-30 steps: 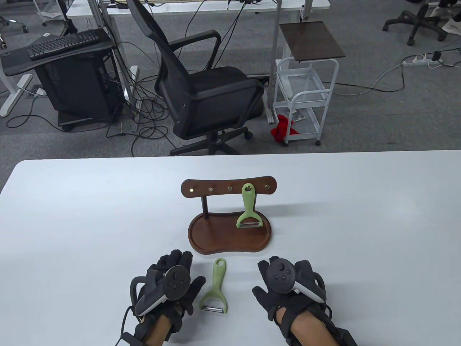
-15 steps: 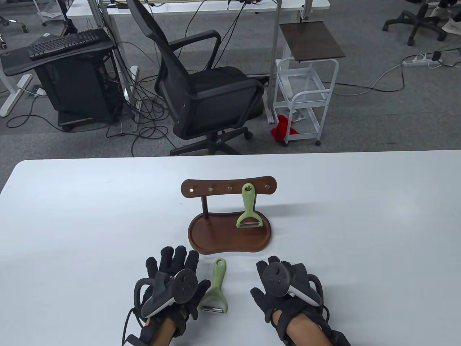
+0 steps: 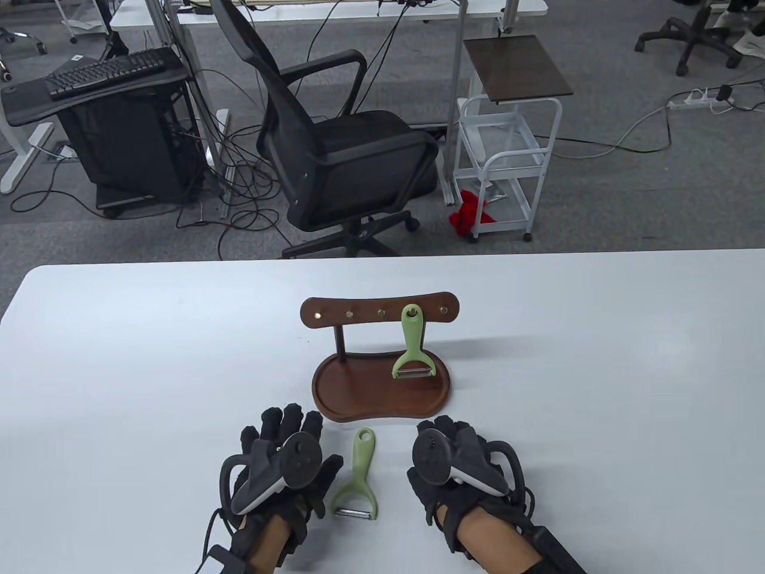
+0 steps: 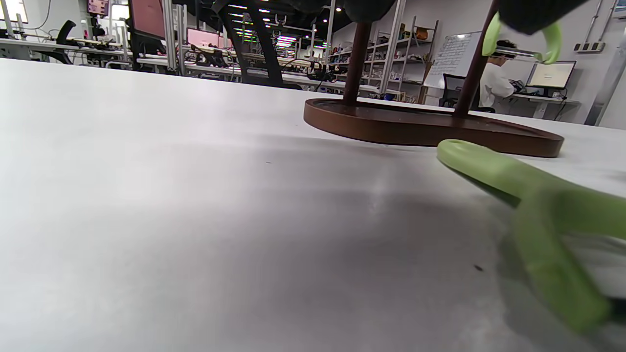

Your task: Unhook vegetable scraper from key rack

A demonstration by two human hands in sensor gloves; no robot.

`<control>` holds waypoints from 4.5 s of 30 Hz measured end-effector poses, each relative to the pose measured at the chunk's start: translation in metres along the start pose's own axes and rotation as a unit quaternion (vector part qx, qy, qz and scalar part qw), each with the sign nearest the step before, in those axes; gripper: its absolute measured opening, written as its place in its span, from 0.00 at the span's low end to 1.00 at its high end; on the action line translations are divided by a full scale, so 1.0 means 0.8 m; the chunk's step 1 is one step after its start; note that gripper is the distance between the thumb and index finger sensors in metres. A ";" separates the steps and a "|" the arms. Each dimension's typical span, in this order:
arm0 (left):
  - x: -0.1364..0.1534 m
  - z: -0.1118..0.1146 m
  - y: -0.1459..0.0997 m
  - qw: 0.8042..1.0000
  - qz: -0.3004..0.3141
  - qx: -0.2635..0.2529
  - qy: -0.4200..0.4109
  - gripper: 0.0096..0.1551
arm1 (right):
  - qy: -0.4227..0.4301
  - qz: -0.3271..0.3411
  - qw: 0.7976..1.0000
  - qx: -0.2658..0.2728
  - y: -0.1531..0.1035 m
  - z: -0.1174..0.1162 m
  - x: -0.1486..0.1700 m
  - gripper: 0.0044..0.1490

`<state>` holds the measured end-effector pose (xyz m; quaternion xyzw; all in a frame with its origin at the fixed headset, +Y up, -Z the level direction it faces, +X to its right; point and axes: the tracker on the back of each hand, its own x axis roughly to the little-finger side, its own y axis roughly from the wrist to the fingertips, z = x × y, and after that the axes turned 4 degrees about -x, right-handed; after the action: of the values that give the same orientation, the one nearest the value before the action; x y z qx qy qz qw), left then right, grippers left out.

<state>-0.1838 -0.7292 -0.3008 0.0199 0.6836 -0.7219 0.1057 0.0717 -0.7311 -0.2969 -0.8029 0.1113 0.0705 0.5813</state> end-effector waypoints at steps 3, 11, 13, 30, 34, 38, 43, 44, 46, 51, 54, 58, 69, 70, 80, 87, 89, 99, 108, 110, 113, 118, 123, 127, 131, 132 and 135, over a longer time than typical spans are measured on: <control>0.005 0.002 0.000 1.000 -0.005 0.005 -0.007 0.47 | 0.049 -0.029 0.998 -0.009 0.003 0.008 0.007 0.48; 0.005 0.001 -0.002 1.000 -0.003 0.010 -0.016 0.46 | 0.026 -0.078 0.995 0.051 0.012 0.039 0.005 0.45; 0.004 0.002 -0.002 1.000 0.000 0.012 -0.017 0.46 | 0.028 -0.082 0.994 0.061 0.014 0.047 0.000 0.45; 0.004 0.001 -0.003 1.000 0.005 0.007 -0.030 0.48 | 0.082 -0.166 0.975 0.120 0.052 0.098 -0.025 0.43; 0.003 0.002 -0.002 0.999 0.006 0.009 -0.032 0.48 | 0.102 -0.184 0.967 0.142 0.060 0.104 -0.024 0.43; 0.004 0.003 -0.001 0.999 0.001 0.012 -0.038 0.48 | 0.130 -0.199 0.955 0.176 0.068 0.107 -0.016 0.44; 0.005 0.003 0.001 0.999 -0.001 0.013 -0.039 0.48 | 0.148 -0.211 0.946 0.196 0.079 0.104 -0.009 0.44; 0.005 0.003 0.001 0.999 -0.001 0.014 -0.040 0.48 | 0.146 -0.214 0.946 0.195 0.082 0.103 -0.009 0.45; 0.004 0.003 0.000 0.999 0.001 0.016 -0.039 0.48 | 0.144 -0.224 0.942 0.202 0.085 0.102 -0.007 0.45; -0.002 0.001 -0.002 0.999 0.009 0.012 -0.041 0.48 | 0.167 -0.247 0.930 0.216 0.092 0.104 -0.002 0.45; -0.005 0.002 -0.001 0.999 0.010 0.010 -0.043 0.48 | 0.179 -0.255 0.924 0.220 0.097 0.107 0.000 0.44; -0.007 0.005 0.000 0.999 0.010 0.015 -0.043 0.48 | 0.181 -0.266 0.921 0.218 0.102 0.109 0.002 0.43; -0.004 0.004 0.001 0.999 0.008 0.016 -0.046 0.48 | 0.212 -0.254 0.913 0.238 0.107 0.110 0.008 0.34; -0.004 0.004 0.001 0.999 0.008 0.015 -0.048 0.48 | 0.213 -0.253 0.914 0.237 0.107 0.110 0.008 0.34; -0.004 0.003 -0.001 0.999 0.011 0.010 -0.050 0.48 | 0.200 -0.243 0.918 0.241 0.100 0.117 0.005 0.33; -0.001 0.002 -0.003 0.999 0.009 0.010 -0.050 0.48 | 0.200 -0.230 0.918 0.253 0.089 0.122 0.005 0.34; -0.001 0.002 -0.003 0.999 0.009 0.011 -0.052 0.48 | 0.192 -0.223 0.920 0.261 0.083 0.121 0.004 0.34; -0.001 0.003 -0.006 0.999 0.009 0.015 -0.051 0.47 | 0.149 -0.158 0.934 0.284 0.058 0.108 0.003 0.34; -0.002 0.003 -0.006 0.999 0.010 0.017 -0.049 0.47 | 0.160 -0.101 0.933 0.305 0.029 0.090 0.004 0.34; -0.002 0.004 -0.006 0.999 0.010 0.015 -0.047 0.47 | 0.156 -0.093 0.934 0.306 0.024 0.087 0.003 0.34; -0.003 0.005 -0.006 0.999 0.010 0.019 -0.046 0.47 | 0.145 -0.074 0.934 0.317 0.016 0.087 -0.001 0.33; -0.002 0.005 -0.007 0.999 0.006 0.020 -0.045 0.46 | 0.165 -0.038 0.924 0.344 0.000 0.085 -0.004 0.33; -0.001 0.005 -0.007 0.999 0.003 0.017 -0.046 0.46 | 0.210 -0.009 0.907 0.364 -0.014 0.067 -0.001 0.33; 0.002 0.010 -0.006 0.999 0.000 0.025 -0.043 0.46 | 0.207 -0.006 0.918 0.337 -0.011 0.059 -0.004 0.33; 0.008 0.010 -0.007 0.999 -0.009 0.025 -0.045 0.46 | 0.201 -0.011 0.933 0.297 -0.017 0.058 -0.006 0.33; 0.008 0.010 -0.007 0.999 -0.009 0.024 -0.043 0.46 | 0.208 -0.015 0.937 0.279 -0.018 0.056 -0.005 0.33; 0.008 0.011 -0.007 0.999 -0.009 0.027 -0.041 0.46 | 0.210 -0.026 0.946 0.245 -0.018 0.045 0.001 0.32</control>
<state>-0.1902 -0.7383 -0.2955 -0.0132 0.6588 -0.7414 0.1266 0.0766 -0.6931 -0.2950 -0.6354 0.2234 -0.1444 0.7250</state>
